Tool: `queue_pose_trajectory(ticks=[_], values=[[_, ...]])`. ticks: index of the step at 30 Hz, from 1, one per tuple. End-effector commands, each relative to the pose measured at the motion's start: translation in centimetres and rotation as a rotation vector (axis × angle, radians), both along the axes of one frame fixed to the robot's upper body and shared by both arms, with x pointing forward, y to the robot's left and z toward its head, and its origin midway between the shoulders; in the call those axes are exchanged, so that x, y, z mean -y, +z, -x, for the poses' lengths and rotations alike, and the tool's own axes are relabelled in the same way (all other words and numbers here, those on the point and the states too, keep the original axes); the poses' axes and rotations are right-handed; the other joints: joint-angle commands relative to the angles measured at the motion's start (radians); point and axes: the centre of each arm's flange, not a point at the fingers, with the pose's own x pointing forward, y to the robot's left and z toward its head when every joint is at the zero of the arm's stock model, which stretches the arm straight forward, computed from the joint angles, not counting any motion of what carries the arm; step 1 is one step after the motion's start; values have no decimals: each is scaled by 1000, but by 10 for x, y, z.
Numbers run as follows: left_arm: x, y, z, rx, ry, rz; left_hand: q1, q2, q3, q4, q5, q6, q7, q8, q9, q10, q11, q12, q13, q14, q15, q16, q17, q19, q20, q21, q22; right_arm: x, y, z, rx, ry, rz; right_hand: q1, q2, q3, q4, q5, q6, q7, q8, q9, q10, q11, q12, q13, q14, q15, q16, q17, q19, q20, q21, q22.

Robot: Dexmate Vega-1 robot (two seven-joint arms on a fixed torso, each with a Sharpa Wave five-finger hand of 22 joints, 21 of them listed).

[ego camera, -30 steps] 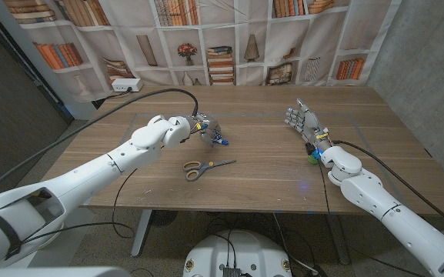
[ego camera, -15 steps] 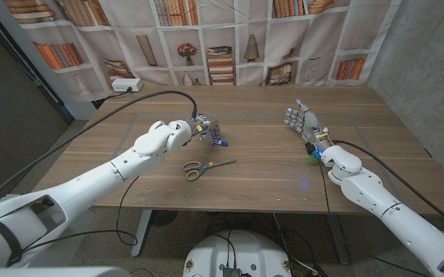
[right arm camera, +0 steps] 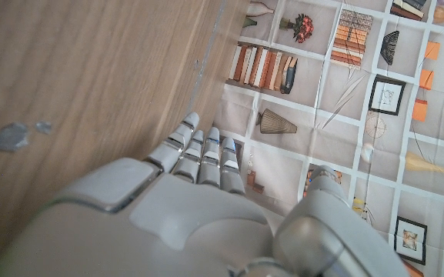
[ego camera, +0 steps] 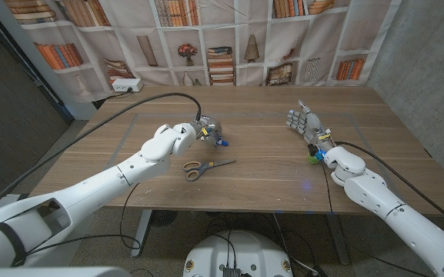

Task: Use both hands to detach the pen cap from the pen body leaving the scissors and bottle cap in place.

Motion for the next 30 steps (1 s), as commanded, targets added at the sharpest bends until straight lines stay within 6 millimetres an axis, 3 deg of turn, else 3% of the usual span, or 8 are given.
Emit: queue_pose_trajectory(ticks=[1, 2, 3, 4, 12, 18, 22, 30], values=[[13, -23, 3, 21, 4, -1, 2, 8, 11, 3, -2, 89, -4, 25, 2, 70, -8, 11, 6, 37, -131, 8, 1, 16, -33, 1, -1, 4, -8, 1, -14, 6, -9, 7, -1, -2, -2, -1, 1, -2, -3, 2, 7, 2, 0, 4, 8, 4, 0, 5, 10, -9, -4, 3], [12, -24, 2, 17, 4, 10, 14, 17, 22, 0, -2, 141, 9, 37, 2, 69, -9, 5, 4, 86, -131, 15, 2, 29, -50, 3, -1, 5, -8, 0, -15, 6, -9, 8, -1, -2, -2, -1, 1, -2, -3, 2, 7, 3, 0, 4, 8, 4, 0, 5, 10, -10, -4, 3], [12, -25, 2, 12, 6, 17, 27, 25, 33, -3, -5, 175, 14, 41, 4, 163, -8, 29, 9, 114, -131, 7, -2, 41, -63, 3, -2, 5, -8, 0, -16, 6, -8, 8, -1, -2, -2, -1, 2, -2, -3, 2, 7, 3, 0, 4, 8, 5, 0, 5, 11, -10, -4, 3], [12, -26, 2, 8, 9, 25, 29, 31, 38, -2, -5, 187, 23, 44, 4, 172, -7, 27, 7, 129, -132, 9, -1, 48, -69, 4, -2, 5, -8, 0, -17, 6, -7, 8, -1, -2, -2, -1, 2, -2, -2, 2, 7, 3, 0, 4, 8, 4, 0, 5, 10, -10, -4, 3], [18, -34, 3, -1, 18, 81, 55, 43, 66, -10, -9, 259, 47, 57, 4, 256, 1, 28, 3, 201, -141, 11, -2, 75, -79, 5, -3, 10, -6, -2, -21, 4, -10, 8, -1, -2, -2, -1, 2, -3, -3, 2, 9, 3, 0, 4, 8, 5, -1, 5, 10, -9, -5, 3], [30, -40, 5, 13, -4, 128, 63, 46, 84, -11, -10, 293, 81, 59, 5, 294, 14, 27, 2, 268, -142, 9, -3, 84, -107, 2, -3, 14, -4, -3, -23, -1, -12, 7, -1, -2, -1, -1, 2, -5, -3, 2, 9, 3, -1, 5, 9, 4, 0, 6, 10, -8, -6, 3], [36, -39, 7, 12, -19, 184, 72, 61, 108, -10, -9, 301, 99, 55, 7, 302, 25, 39, 28, 350, -144, 16, 0, 97, -140, 1, -5, 15, -4, -4, -20, -1, -18, 7, 0, -3, -1, -1, 3, -5, -2, 2, 11, 4, 0, 5, 10, 5, 0, 6, 10, -7, -6, 3], [41, -32, 13, 26, -61, 279, 77, 69, 120, -8, -10, 311, 115, 56, 9, 300, 33, 59, 67, 426, -139, 23, 3, 99, -150, -4, -6, 13, 1, -1, 8, 2, -24, 7, 1, -3, -1, -1, 3, -5, -2, 3, 12, 3, 0, 5, 11, 5, 0, 6, 10, -7, -7, 3]])
